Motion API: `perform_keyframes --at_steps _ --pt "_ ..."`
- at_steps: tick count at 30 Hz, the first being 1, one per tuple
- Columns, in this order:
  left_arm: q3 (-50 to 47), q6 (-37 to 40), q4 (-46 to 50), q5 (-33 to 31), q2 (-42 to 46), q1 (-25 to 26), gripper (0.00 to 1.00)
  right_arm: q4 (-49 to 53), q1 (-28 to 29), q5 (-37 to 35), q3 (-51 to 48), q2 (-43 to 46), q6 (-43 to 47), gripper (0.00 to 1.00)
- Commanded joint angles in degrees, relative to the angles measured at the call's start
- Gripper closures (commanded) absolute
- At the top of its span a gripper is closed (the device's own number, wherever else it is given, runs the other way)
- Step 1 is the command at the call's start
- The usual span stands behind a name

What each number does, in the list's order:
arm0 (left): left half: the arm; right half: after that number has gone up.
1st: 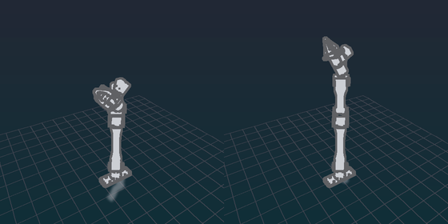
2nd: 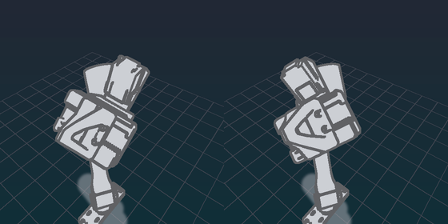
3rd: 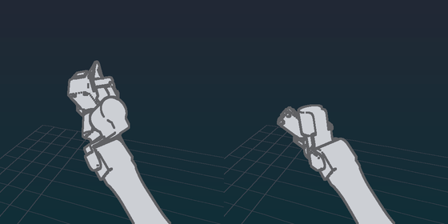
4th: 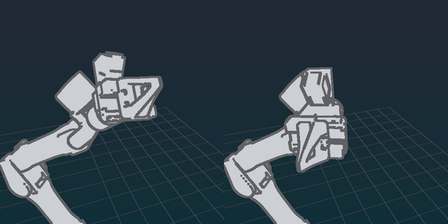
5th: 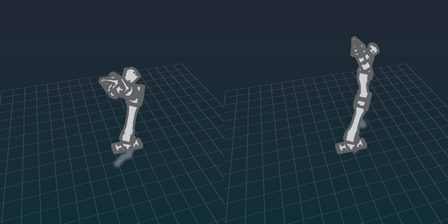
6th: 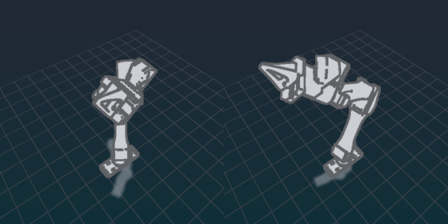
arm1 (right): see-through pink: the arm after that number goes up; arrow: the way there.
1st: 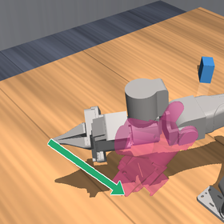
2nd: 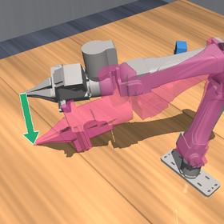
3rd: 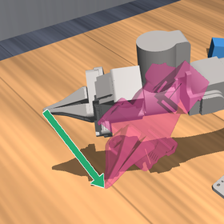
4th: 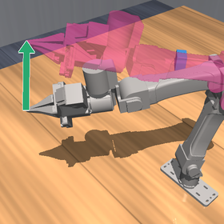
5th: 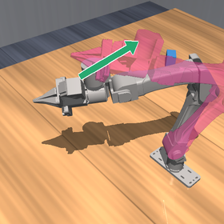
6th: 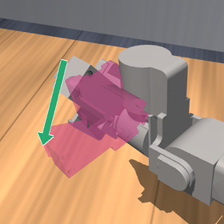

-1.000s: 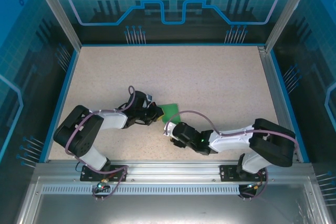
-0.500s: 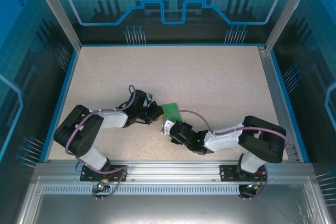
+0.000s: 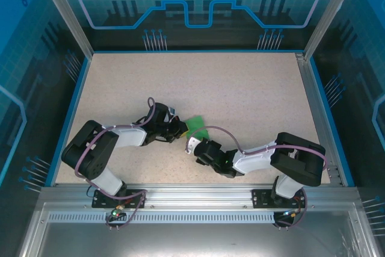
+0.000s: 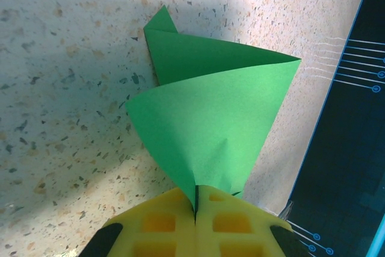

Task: Fold a paper plane with a square sheet of paper (pick it up from the middle)
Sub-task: Fold the wing for the fifth time at the center of the table.

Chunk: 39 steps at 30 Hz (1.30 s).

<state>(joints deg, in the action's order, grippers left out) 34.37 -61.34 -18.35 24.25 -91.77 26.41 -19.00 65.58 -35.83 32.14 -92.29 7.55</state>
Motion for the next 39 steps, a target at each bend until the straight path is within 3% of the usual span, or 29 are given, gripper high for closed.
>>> perform_keyframes --at_steps 1,10,19,22,24,25,27,30,39 --pt "1.5 1.3 1.1 0.5 -0.5 0.3 1.0 -1.2 -0.4 -1.6 -0.5 0.1 -1.0 0.68" --pt "1.7 1.4 1.6 0.5 -0.5 0.3 1.0 -1.8 -1.2 -2.0 -1.2 0.3 -0.9 0.66" --pt "1.4 1.3 1.5 0.7 -0.4 0.4 0.99 -0.8 -2.8 1.1 -1.6 1.7 -3.1 0.86" --pt "1.1 1.2 2.3 0.2 0.7 0.4 0.89 -0.6 -4.2 3.7 -1.9 2.4 -4.8 0.93" --pt "0.8 1.2 4.0 -1.2 2.2 0.3 0.77 -0.5 -5.2 6.4 -2.1 3.3 -5.7 0.95" --pt "0.8 1.3 5.4 -2.1 3.2 0.3 0.66 -0.8 -5.7 8.2 -2.4 3.8 -5.9 0.96" --pt "0.5 1.5 7.7 -4.1 5.4 0.4 0.62 -1.6 -7.1 11.9 -3.1 4.8 -6.8 0.96" --pt "0.3 2.0 13.5 -8.2 9.5 0.4 0.43 -2.0 -9.9 18.3 -3.7 5.9 -8.6 0.97" --pt "-1.1 3.3 21.5 -13.2 18.4 0.4 0.36 -2.7 -15.0 30.2 -3.7 5.7 -12.1 0.98"
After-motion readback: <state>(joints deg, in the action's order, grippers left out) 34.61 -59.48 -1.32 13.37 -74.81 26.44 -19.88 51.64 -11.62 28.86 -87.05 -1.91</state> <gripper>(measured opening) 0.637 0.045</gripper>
